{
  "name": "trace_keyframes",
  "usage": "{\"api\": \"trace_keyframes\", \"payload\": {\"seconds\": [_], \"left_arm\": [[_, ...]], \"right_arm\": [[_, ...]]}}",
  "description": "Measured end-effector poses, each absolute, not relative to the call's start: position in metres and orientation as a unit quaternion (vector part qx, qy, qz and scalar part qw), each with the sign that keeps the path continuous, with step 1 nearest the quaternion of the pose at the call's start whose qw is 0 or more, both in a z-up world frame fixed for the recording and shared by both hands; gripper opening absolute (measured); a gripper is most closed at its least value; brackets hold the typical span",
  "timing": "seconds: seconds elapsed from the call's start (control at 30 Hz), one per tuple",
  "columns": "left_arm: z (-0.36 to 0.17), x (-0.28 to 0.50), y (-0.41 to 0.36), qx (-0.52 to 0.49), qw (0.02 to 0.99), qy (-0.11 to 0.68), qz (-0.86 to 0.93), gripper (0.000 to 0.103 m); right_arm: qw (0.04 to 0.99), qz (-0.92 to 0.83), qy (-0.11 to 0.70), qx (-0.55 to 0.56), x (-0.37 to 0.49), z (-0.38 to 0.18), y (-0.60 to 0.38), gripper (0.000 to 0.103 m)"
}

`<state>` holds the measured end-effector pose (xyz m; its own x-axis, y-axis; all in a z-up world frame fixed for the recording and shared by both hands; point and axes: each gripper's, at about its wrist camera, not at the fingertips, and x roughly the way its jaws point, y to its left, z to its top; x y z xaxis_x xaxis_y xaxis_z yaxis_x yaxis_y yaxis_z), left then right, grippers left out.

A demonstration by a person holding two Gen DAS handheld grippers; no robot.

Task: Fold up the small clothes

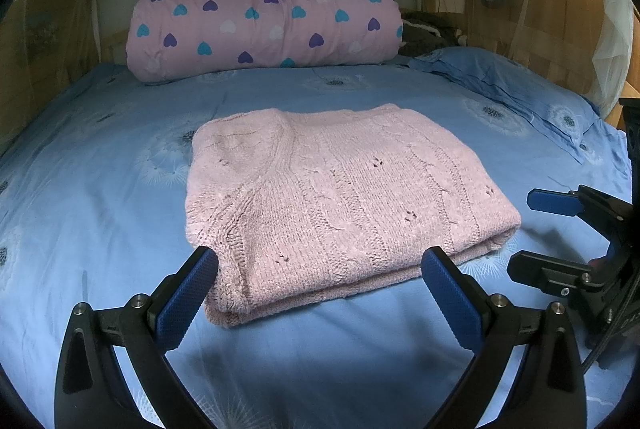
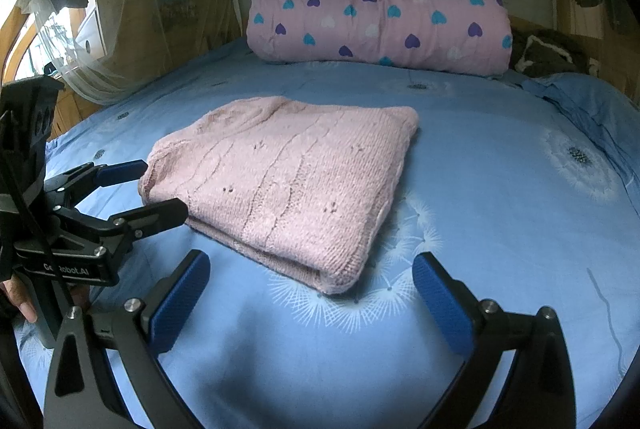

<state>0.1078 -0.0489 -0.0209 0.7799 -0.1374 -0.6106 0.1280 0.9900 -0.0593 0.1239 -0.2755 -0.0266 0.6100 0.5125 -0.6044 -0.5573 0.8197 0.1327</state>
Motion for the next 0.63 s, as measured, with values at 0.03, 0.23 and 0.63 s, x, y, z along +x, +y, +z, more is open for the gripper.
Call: {"api": "trace_keyframes", "payload": {"seconds": [0.03,0.23,0.63], "left_arm": [[-0.0208,0.1079,-0.0488,-0.007,0.943,0.324,-0.070,0.099],[-0.0223,0.1060,-0.0462,-0.009,0.944,0.323,-0.074,0.099],[-0.0244,0.1029,-0.0455,-0.007,0.943,0.325,-0.073,0.099]], "right_arm": [[0.897,0.298,0.326,-0.034,0.1238,-0.0266,-0.2755,0.103],[0.896,0.299,0.326,-0.035,0.1245,-0.0268,-0.2751,0.103],[0.894,0.300,0.331,-0.037,0.1268,-0.0296,-0.2753,0.103]]}}
